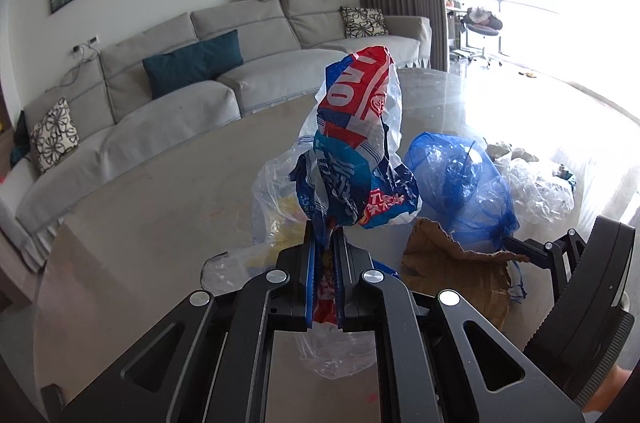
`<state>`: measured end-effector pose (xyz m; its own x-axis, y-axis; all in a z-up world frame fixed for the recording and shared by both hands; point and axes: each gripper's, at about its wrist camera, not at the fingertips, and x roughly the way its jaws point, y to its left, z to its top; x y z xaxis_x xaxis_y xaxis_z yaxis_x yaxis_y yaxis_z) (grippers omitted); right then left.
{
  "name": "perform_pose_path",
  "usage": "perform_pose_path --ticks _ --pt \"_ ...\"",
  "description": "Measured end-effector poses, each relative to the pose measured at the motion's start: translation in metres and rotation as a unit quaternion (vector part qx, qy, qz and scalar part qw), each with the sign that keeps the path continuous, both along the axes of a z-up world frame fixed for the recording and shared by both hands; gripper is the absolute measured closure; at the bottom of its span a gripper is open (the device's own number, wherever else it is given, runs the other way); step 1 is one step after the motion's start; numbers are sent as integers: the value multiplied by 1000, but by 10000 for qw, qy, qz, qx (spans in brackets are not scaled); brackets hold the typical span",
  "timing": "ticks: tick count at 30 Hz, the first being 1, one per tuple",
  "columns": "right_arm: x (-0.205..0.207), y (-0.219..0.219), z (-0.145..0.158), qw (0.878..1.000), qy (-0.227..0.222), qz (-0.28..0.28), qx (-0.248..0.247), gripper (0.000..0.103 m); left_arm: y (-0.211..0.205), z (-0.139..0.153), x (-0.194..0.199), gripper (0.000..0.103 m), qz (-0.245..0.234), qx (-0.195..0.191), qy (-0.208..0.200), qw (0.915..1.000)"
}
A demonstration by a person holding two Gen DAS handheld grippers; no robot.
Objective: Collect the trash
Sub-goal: 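Grasp the torn cardboard with the right gripper and lift it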
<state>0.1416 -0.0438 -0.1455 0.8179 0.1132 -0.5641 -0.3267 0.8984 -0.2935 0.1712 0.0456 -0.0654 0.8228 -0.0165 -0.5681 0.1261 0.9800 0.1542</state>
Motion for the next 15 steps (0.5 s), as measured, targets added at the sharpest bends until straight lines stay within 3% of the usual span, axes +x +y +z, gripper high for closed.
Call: perform_pose_path --ticks 4,8,9,11,12,13,15 --pt "0 2 0 9997 179 110 111 26 1 0 0 94 -9 1 22 10000" --pt "-4 5 1 9996 207 130 103 38 3 -1 -1 94 -12 -1 18 10000" --pt "-7 5 2 9997 168 131 100 48 2 -1 -2 94 -11 -5 14 10000" --pt "-8 6 9 9996 124 132 193 58 3 0 -2 94 1 1 -11 10000" --pt "-9 6 15 9995 112 142 247 84 3 0 -2 94 0 -5 -12 10000" --pt "-7 6 21 9993 157 161 293 101 3 0 -3 94 3 -12 -17 10000" --pt "-6 7 28 9992 210 132 301 102 3 0 -3 94 13 2 -40 10000"
